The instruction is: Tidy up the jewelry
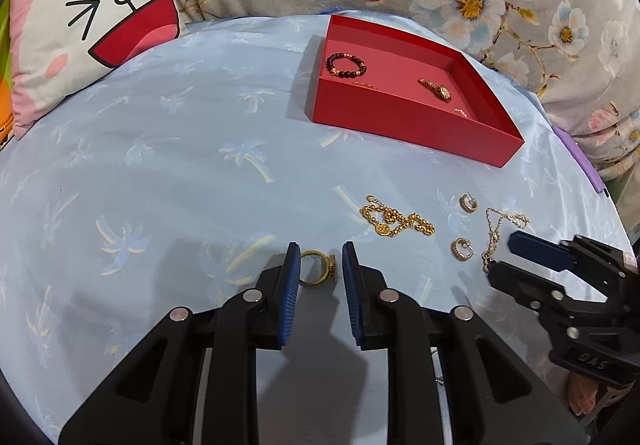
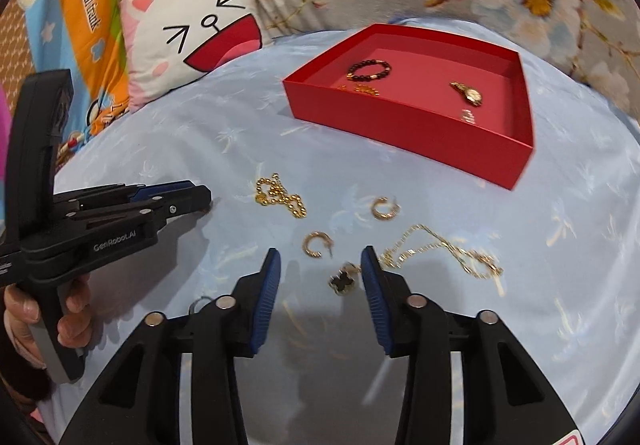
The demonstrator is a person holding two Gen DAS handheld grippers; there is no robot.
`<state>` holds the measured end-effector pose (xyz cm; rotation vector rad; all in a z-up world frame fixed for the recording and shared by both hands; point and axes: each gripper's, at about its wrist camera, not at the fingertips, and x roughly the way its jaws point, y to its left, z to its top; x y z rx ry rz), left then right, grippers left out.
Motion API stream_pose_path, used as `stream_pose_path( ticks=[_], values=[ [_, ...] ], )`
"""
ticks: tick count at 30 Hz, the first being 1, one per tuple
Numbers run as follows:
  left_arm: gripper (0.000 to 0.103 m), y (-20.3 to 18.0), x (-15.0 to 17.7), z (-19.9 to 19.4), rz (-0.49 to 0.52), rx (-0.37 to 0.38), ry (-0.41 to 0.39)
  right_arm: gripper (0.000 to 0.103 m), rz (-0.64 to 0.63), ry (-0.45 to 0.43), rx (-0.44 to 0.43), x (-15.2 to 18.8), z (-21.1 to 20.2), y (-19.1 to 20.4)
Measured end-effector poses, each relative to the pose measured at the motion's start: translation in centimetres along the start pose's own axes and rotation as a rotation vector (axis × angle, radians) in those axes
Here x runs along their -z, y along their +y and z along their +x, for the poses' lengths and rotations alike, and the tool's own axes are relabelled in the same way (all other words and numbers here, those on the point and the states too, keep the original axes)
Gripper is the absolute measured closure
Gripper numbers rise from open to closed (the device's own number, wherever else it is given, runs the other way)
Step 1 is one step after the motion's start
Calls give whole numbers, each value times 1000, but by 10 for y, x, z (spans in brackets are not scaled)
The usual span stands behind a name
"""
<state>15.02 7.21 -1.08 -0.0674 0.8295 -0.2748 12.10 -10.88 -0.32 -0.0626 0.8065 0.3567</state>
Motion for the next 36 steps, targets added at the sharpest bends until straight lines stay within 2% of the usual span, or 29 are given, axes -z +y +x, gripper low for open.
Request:
stream_pose_path(
  ticks=[6,11,16,21,23,24,25,27,30,36],
  values=[
    [82,0,0,1,-2,5,2,71,7,30,-13,-8,20,5],
    [82,0,0,1,-2,4,3,71,58,25,-39,-4,17,-3],
    [82,-2,2,3,0,13,19,71,49,24,-43,-3,16,-1],
    [77,-7,1,6,18,4,24,71,67,26,-53,-3,16,-3],
    [68,-9,1,5,18,-2,22,71,67,30,-53,-4,17,-4],
    [54,-8,1,4,12,-21,15,71,62,29,-49,-4,17,-3],
    [44,-7,1,2,1,-38,1,71,56,26,-43,-6,16,-3],
    [44,-2,1,-3,-19,-39,-23,71,51,21,-39,-8,14,-4],
    [45,0,0,2,-28,-44,8,71,54,19,-44,-13,14,-5],
    [51,8,0,-1,-65,-62,-8,71,25,28,-40,-26,22,-2]
  ],
)
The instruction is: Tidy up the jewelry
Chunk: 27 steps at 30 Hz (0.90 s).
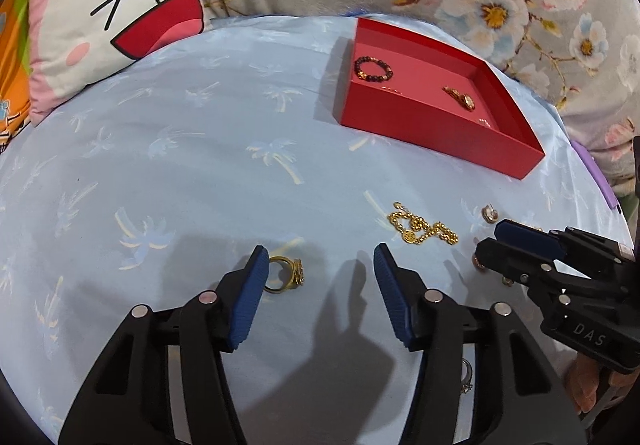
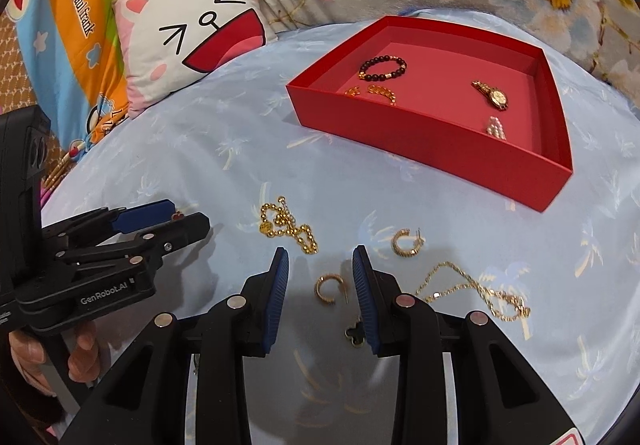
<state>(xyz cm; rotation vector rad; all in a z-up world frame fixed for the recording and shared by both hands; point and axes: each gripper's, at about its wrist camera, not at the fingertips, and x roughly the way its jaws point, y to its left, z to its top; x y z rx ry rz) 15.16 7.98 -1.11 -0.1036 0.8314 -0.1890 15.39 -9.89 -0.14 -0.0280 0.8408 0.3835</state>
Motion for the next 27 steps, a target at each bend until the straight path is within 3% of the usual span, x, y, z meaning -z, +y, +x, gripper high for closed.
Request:
stream_pose_path(
  ticks=[8,15,17,19,24,26,27],
  values=[
    [50,6,-1,-11,13,-25,-46,71,-40,20,-16,-11,17,12],
    [52,13,-2,1,-10,-38,7,71,-69,36,-24,-19,31,21],
    [63,13,-2,1,-9,-43,7,71,-79,46,-25,-20,36,23],
    [82,16,-2,1,-17,-33,9,71,-88,53,-20,-21,39,25],
    [83,15,-3,2,-9,-9,11,71,-111,52,7,-24,43,30],
    [83,13,-2,2,1,-3,11,75,-123,49,24,-24,44,33],
    [83,13,-3,2,3,-1,10,84,-132,46,35,-24,44,34]
  ],
)
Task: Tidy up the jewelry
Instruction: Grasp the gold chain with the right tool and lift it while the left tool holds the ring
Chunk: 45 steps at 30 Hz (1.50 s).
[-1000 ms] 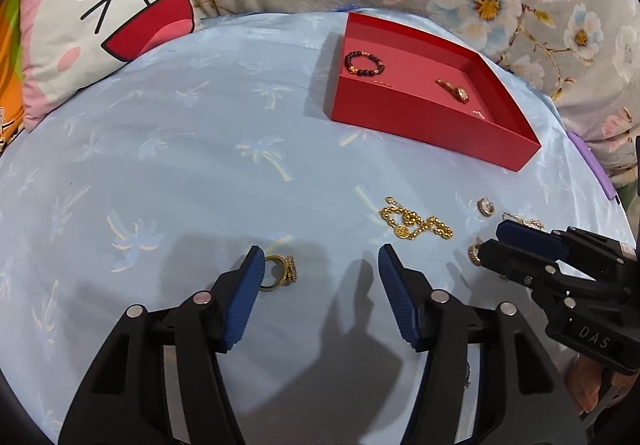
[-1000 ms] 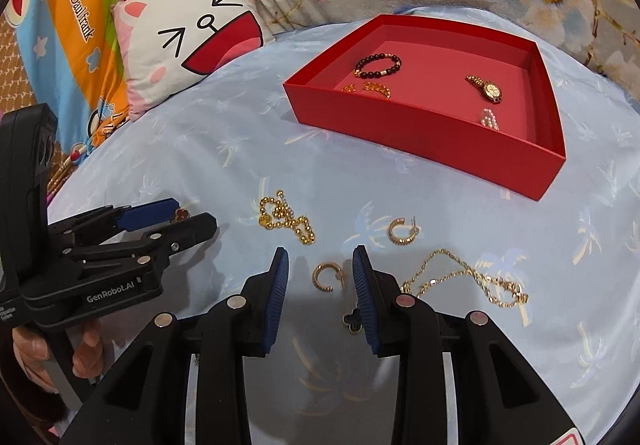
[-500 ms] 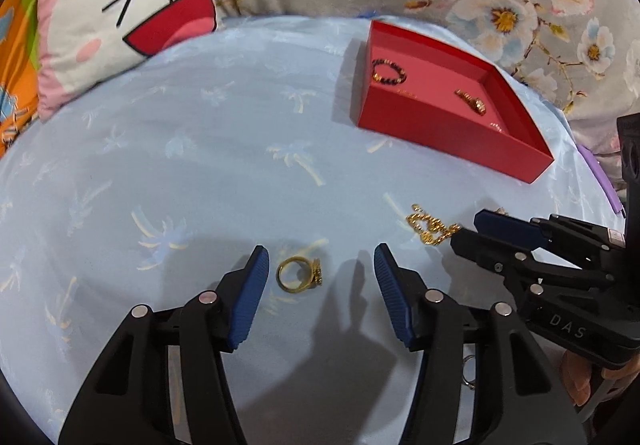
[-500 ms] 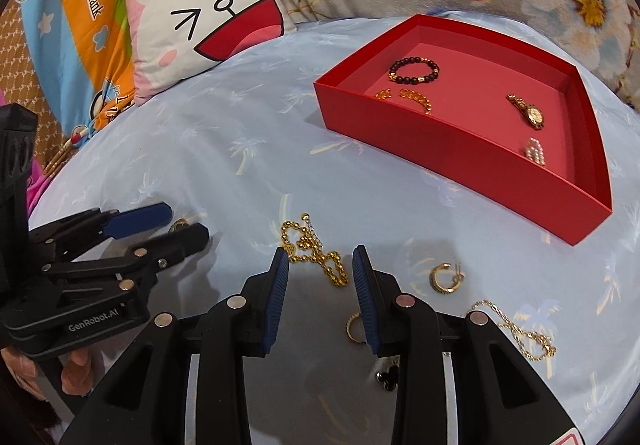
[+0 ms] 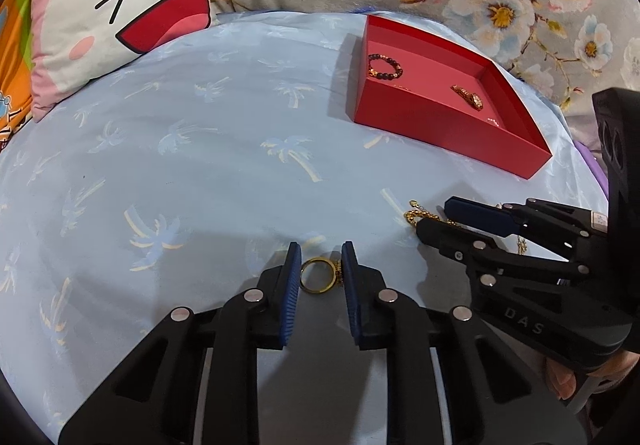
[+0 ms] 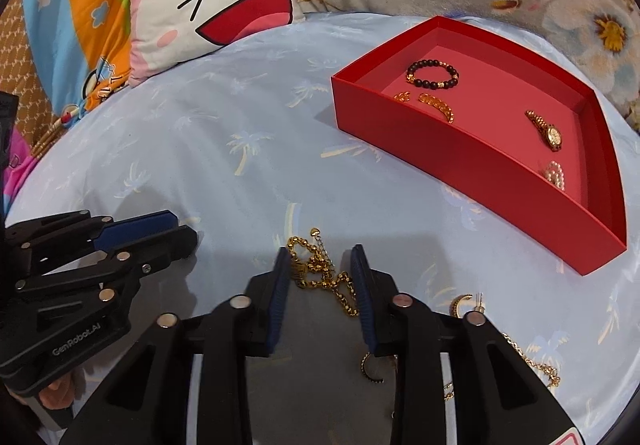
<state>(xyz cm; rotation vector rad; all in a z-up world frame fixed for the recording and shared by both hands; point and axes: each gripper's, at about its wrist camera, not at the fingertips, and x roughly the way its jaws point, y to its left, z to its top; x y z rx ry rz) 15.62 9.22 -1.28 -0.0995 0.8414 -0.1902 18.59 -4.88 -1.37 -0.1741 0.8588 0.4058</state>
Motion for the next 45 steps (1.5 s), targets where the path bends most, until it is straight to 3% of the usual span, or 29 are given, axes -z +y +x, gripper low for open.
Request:
stream_pose_path(
  ticks=[1,7,9,10,11,21,29,45],
  values=[
    [83,0,0,0,0,1,0,96,-5,1,-8,0,0,1],
    [83,0,1,0,0,6,0,100,14,-9,-6,7,-9,-2],
    [85,-1,0,-1,-1,11,-1,100,39,-15,-17,8,-16,-7],
    [97,-2,0,-2,1,19,-5,100,51,-21,-19,9,-20,-10],
    [98,-3,0,-3,6,24,-4,100,62,-31,-20,10,-26,-14],
    [100,-8,0,-6,-2,72,5,100,138,-138,-8,11,-82,-41],
    [101,-8,-11,-26,-6,118,-46,100,192,-215,13,11,-118,-63],
    [101,12,-29,-58,-43,158,-84,100,223,-277,38,13,-146,-80]
  ],
)
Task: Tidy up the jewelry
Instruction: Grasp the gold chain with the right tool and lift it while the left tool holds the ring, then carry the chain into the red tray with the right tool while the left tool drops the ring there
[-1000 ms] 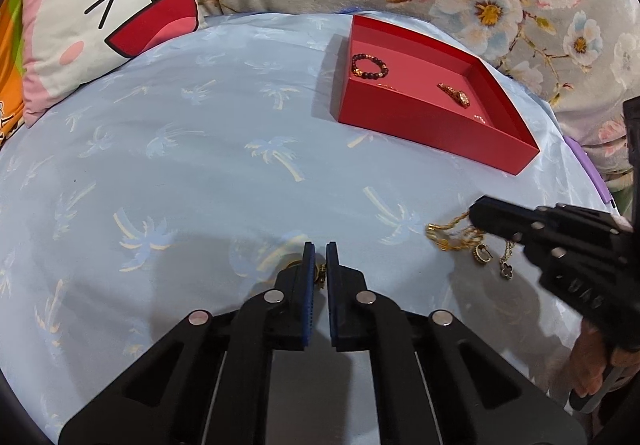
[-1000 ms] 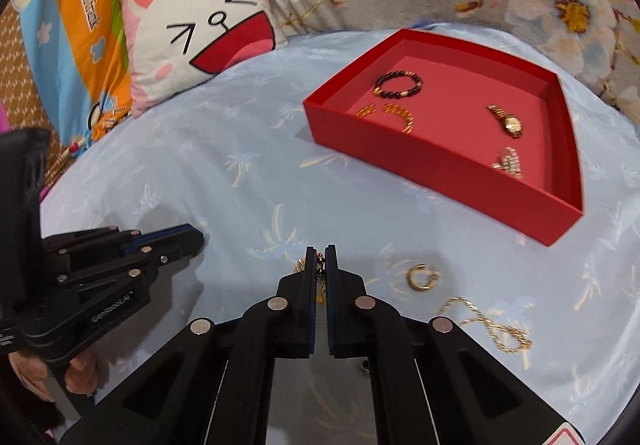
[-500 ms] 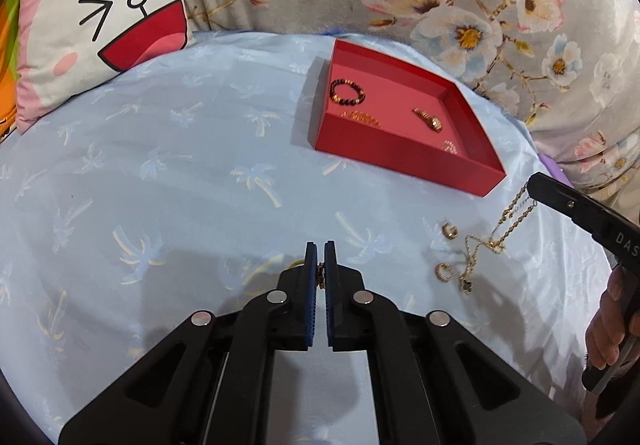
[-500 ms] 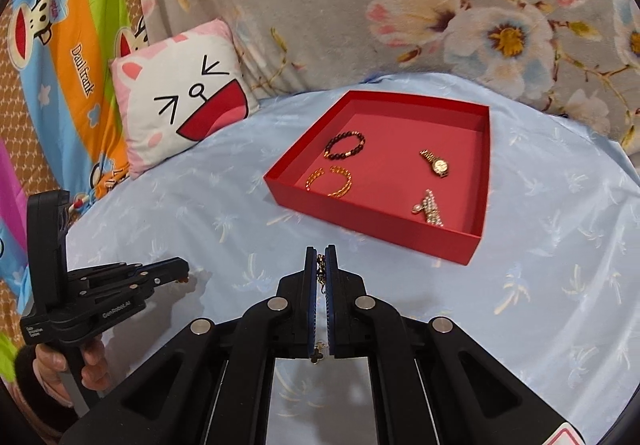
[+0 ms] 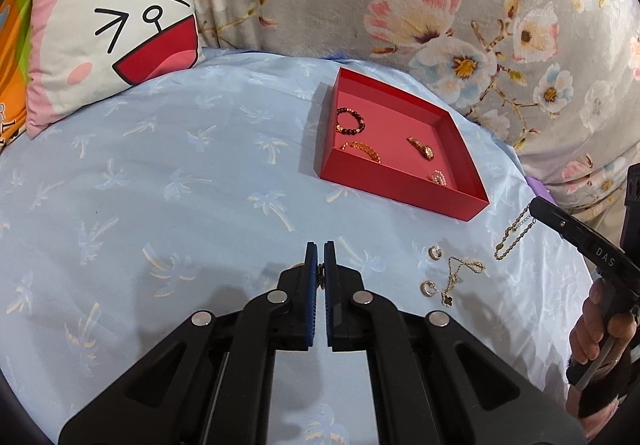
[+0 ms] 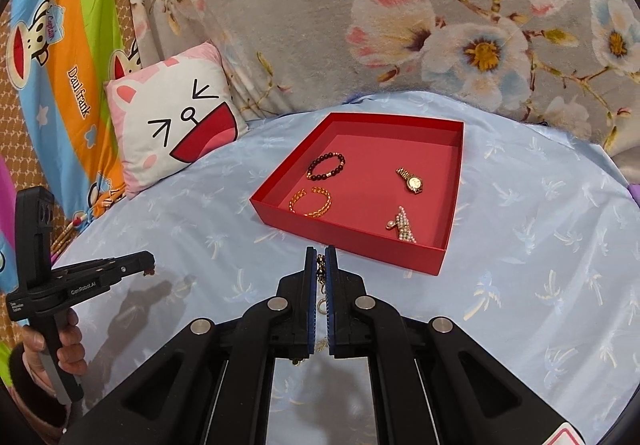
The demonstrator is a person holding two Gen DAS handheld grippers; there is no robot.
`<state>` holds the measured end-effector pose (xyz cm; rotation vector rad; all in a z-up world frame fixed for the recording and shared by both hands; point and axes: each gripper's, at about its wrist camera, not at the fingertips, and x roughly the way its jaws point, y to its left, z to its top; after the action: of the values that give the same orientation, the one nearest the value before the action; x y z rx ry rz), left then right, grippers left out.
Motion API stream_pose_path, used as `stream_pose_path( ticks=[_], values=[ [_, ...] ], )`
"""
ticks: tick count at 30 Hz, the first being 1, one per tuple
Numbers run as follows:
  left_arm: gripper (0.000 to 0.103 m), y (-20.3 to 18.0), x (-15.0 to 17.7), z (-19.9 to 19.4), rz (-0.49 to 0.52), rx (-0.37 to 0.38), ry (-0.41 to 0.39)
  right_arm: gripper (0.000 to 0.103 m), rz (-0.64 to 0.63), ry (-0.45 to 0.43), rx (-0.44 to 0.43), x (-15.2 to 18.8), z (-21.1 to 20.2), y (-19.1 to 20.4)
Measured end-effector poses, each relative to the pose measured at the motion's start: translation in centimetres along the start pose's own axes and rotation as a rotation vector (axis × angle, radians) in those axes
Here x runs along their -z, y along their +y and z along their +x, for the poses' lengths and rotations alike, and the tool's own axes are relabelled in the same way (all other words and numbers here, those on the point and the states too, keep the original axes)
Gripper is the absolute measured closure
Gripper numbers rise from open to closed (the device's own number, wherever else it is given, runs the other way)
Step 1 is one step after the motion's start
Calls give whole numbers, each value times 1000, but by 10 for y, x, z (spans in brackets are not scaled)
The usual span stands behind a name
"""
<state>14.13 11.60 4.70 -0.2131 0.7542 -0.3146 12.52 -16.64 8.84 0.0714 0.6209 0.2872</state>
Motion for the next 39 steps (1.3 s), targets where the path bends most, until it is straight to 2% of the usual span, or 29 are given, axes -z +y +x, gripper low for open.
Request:
stream_pose_path(
  ticks=[6,11,15,18,22,24,28,35,37,38,39],
  values=[
    [101,-15,-25,1,46,37,-3,100,8,-13,-3,-26,1,-10],
    [101,-52,-70,19,130,82,-28,100,48,-7,11,-72,22,-35],
    [101,-83,-110,53,181,104,-58,100,82,11,49,-107,55,-57],
    [101,-102,-136,87,209,123,-49,100,93,20,98,-125,83,-72],
    [101,-119,-160,143,213,157,7,100,126,57,142,-136,124,-96],
    [101,-122,-167,169,196,165,39,100,129,72,166,-138,143,-105],
    [101,-124,-171,207,189,134,76,100,148,111,189,-139,175,-120],
    [100,-126,-173,246,196,84,124,99,149,151,207,-138,207,-133],
    [99,-124,-174,254,174,86,138,93,146,137,203,-139,206,-134],
    [97,-123,-176,256,159,86,133,90,144,127,198,-140,203,-133],
    [83,-121,-177,255,147,83,124,83,142,116,196,-141,199,-133]
  ],
)
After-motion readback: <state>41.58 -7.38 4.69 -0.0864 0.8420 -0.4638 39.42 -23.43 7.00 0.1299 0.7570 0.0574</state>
